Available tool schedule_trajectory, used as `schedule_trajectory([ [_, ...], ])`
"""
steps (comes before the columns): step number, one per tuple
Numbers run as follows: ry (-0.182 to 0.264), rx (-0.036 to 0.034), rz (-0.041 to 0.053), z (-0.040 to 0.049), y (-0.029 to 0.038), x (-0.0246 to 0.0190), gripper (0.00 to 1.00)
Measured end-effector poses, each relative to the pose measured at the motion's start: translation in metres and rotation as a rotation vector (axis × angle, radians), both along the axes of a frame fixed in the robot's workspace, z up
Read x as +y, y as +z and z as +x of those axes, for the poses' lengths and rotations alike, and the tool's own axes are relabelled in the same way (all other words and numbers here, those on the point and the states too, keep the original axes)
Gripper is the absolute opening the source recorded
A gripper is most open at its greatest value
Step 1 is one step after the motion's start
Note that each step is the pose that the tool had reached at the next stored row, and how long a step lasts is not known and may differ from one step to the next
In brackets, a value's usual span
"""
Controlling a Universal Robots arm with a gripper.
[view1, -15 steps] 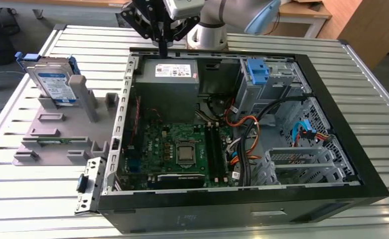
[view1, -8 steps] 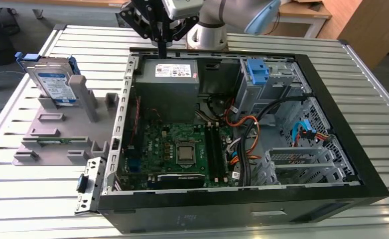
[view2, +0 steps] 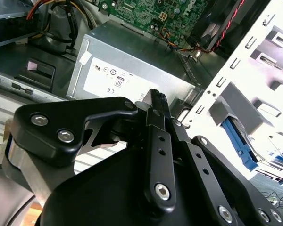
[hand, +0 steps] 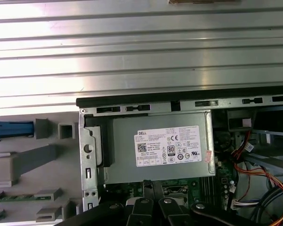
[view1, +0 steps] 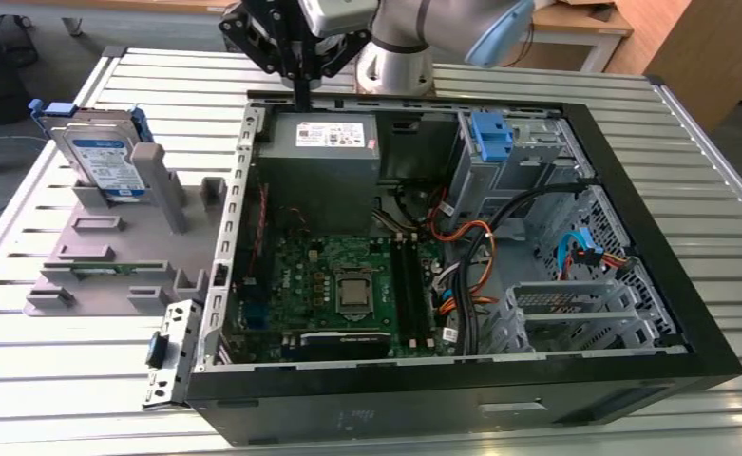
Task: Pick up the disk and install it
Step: 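Reach for the disk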
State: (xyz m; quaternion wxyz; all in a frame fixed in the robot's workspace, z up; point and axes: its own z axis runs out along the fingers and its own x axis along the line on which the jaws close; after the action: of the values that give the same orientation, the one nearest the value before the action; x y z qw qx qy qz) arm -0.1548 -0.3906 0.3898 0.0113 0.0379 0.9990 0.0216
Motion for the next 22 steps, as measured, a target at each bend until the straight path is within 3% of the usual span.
schedule_trajectory([
  [22, 0.0, -0.0022, 0.0, -0.0341, -0.0003, 0.0028, 0.11],
])
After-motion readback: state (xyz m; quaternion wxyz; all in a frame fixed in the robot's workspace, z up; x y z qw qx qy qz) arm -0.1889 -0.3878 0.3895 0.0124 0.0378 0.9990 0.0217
